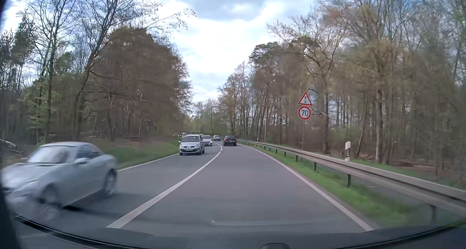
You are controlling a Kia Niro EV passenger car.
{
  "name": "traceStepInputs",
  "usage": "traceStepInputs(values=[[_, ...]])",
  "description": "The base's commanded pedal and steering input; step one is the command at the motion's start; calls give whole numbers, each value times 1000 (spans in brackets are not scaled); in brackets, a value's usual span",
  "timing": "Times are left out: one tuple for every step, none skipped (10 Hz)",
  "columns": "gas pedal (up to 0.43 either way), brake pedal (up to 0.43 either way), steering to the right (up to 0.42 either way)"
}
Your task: Follow the waypoints while adhering to traffic rules and regulations
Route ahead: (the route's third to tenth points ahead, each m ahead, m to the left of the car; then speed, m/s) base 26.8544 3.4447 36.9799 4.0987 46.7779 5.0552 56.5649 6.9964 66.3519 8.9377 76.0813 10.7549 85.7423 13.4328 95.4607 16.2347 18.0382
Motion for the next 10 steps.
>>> traceStepInputs(values=[[8,0,-11],[8,0,-14],[8,0,-15],[8,0,-16],[8,0,-16],[8,0,-16],[8,0,-16],[8,0,-15],[8,0,-16],[8,0,-16]])
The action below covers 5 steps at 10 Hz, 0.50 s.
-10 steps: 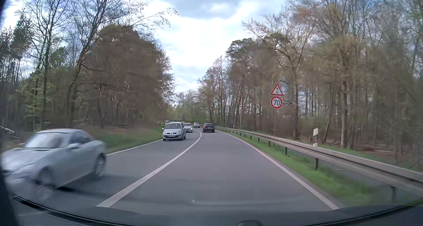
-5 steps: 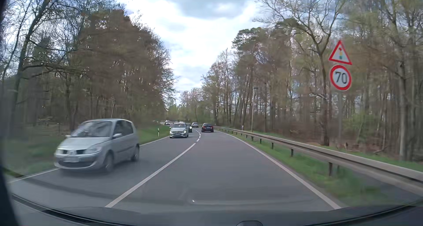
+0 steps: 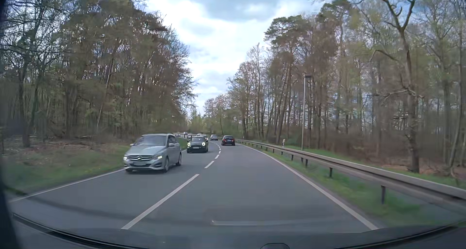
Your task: Follow the waypoints while adhering to traffic rules and regulations
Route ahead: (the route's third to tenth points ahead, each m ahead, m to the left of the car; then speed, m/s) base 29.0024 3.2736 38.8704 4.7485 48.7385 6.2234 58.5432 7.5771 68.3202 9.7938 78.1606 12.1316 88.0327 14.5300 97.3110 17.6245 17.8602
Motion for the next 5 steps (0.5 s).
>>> traceStepInputs(values=[[8,0,-16],[8,0,-16],[8,0,-15],[8,0,-16],[8,0,-16]])
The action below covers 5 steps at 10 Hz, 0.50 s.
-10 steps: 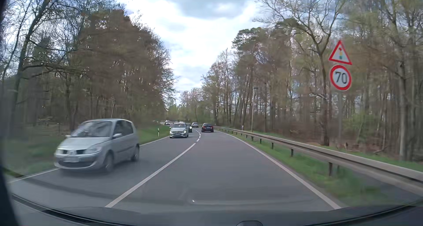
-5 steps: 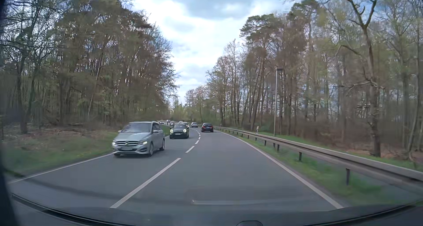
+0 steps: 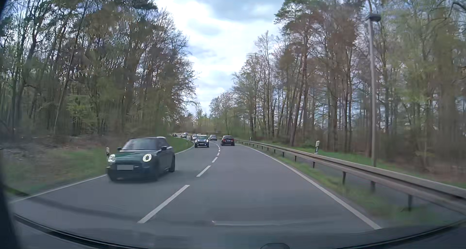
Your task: Follow the waypoints while adhering to traffic rules and regulations
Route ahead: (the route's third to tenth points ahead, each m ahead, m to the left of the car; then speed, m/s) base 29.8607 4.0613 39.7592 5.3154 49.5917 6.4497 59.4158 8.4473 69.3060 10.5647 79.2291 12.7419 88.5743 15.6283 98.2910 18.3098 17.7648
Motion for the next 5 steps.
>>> traceStepInputs(values=[[8,0,-16],[8,0,-17],[8,0,-18],[8,0,-18],[8,0,-18]])
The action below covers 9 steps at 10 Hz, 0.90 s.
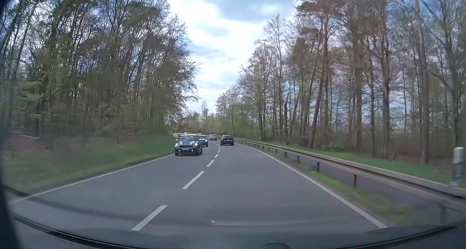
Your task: Follow the waypoints while adhering to traffic rules and regulations
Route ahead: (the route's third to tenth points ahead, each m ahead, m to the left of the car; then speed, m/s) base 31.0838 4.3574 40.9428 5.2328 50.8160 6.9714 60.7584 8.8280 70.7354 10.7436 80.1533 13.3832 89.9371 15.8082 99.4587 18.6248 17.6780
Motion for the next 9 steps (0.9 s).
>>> traceStepInputs(values=[[8,0,-19],[8,0,-19],[8,0,-19],[8,0,-19],[8,0,-19],[8,0,-19],[8,0,-19],[8,0,-19],[8,0,-19]])
